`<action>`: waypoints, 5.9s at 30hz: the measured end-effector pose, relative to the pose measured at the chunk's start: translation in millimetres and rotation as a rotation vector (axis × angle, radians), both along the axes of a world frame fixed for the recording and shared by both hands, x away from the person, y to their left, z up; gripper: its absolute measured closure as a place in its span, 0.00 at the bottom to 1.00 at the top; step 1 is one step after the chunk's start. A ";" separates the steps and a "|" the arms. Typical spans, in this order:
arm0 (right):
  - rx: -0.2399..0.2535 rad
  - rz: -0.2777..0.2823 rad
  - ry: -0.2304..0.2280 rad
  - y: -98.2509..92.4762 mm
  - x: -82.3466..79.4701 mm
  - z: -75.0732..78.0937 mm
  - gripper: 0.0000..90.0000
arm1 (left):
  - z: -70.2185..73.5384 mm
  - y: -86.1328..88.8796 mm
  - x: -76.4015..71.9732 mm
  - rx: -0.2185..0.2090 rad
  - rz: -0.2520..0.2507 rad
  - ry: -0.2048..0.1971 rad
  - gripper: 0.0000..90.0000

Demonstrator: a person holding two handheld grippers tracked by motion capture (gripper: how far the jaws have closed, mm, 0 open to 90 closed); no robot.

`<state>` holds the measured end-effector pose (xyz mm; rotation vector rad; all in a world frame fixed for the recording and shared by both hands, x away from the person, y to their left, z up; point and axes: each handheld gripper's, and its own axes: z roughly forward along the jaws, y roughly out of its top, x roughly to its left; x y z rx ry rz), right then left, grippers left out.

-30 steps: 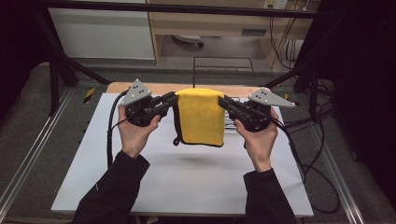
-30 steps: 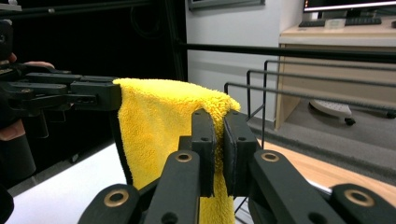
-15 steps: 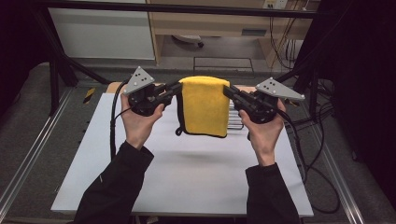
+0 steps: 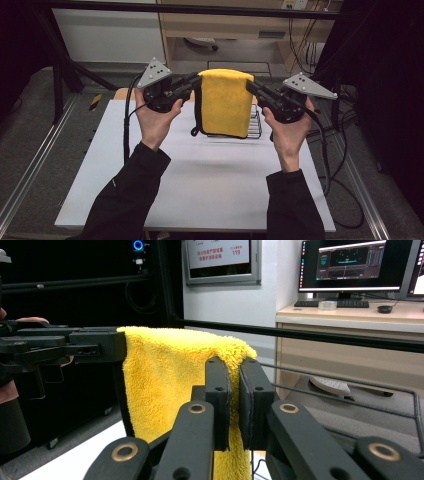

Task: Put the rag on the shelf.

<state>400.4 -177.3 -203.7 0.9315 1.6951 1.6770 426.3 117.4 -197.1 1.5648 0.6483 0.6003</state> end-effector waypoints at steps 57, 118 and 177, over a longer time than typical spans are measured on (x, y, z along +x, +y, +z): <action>0.047 -0.106 -0.115 -19.6 65.6 90.4 0.94 | 99.5 -39.2 62.6 -0.023 0.055 -0.093 0.87; -0.055 -0.115 0.004 -37.3 101.9 11.4 0.93 | 11.9 -46.9 98.0 0.115 -0.019 -0.036 0.86; -0.155 -0.018 0.111 -43.6 43.0 -41.5 0.92 | -40.0 -44.7 42.7 0.280 -0.111 0.086 0.80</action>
